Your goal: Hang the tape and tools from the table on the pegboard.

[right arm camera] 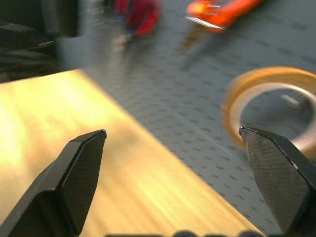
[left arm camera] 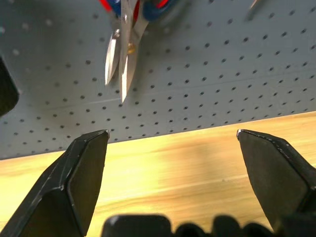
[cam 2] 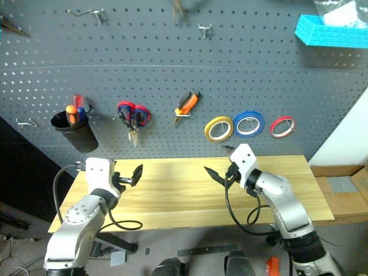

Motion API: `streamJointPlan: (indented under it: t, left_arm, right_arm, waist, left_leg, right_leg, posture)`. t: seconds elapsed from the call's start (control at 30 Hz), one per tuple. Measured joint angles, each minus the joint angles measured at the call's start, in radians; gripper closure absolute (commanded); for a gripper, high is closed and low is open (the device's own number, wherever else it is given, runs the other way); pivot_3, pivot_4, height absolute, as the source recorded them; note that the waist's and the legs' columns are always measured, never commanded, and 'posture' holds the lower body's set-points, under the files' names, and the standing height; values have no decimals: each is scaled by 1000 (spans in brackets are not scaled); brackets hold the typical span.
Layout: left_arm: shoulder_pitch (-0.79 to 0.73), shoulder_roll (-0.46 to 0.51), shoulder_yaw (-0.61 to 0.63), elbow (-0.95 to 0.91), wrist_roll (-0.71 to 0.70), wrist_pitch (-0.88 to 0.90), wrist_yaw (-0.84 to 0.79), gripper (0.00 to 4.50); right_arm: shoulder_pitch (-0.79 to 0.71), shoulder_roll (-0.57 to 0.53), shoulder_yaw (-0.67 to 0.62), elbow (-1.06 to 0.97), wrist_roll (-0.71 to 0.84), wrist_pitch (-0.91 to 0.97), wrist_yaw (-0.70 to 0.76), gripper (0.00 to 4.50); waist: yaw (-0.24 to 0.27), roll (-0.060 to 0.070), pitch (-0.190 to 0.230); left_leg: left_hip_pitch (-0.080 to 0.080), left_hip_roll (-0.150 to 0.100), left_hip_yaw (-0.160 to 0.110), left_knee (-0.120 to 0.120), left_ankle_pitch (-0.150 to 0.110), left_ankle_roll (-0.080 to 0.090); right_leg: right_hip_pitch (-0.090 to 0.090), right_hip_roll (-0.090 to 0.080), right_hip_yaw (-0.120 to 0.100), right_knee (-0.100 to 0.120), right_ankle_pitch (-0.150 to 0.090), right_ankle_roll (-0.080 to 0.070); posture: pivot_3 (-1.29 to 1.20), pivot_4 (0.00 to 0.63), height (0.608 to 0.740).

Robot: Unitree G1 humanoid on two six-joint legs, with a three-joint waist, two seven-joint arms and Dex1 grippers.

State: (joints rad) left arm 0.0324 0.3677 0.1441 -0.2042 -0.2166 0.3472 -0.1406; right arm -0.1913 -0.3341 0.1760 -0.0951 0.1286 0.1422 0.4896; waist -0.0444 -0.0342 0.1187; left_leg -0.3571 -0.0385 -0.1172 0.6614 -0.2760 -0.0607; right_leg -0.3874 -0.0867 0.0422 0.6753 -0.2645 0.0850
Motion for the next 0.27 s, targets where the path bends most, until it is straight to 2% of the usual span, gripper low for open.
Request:
streamJointPlan:
  t: [0.27]
  left_arm:
    - [31,-21,24,154,84,-142,38,39]
  right_arm:
    - [55,18,-31,303,-81,-240,-69,0]
  waist:
    - [5,3,-33]
  left_leg:
    - [2,0,0,0,0,0]
  right_leg:
    - [2,0,1,0,0,0]
  posture:
    - [13,3,740]
